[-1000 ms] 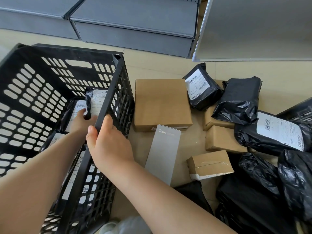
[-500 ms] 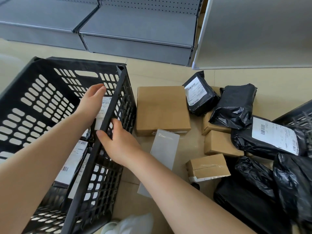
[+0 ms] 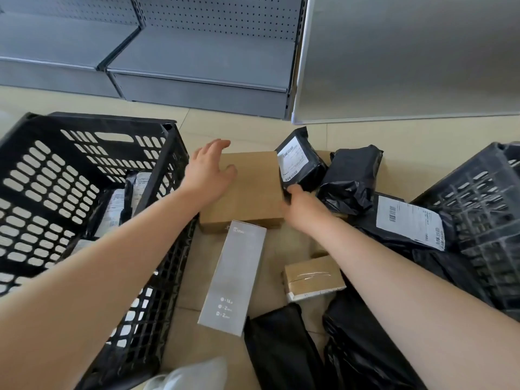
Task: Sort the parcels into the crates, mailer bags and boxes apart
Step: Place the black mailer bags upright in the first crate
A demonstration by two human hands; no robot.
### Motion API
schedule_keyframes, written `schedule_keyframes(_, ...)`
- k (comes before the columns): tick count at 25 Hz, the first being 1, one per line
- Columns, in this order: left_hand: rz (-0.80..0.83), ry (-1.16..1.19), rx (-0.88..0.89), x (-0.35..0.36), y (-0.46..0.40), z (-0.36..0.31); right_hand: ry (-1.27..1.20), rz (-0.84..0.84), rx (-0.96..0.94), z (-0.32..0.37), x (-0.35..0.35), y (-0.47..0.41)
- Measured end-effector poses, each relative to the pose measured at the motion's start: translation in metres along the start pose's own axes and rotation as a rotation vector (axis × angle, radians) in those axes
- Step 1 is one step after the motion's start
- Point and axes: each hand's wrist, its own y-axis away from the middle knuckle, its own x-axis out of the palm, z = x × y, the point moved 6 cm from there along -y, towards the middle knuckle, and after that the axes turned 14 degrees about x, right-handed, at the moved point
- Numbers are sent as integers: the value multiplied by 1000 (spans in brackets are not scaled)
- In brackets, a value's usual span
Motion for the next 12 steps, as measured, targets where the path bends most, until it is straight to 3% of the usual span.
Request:
schedule_keyframes(3, 112, 38, -108, 29, -10, -15, 24, -150, 106, -55, -29, -22)
schedule_keyframes(7, 182, 218, -383, 64, -5, -20, 94, -295, 221, -104, -49, -30)
schedule_keyframes(12, 280, 329, -477, 105, 30, -35, 122, -253, 266, -130, -35, -34)
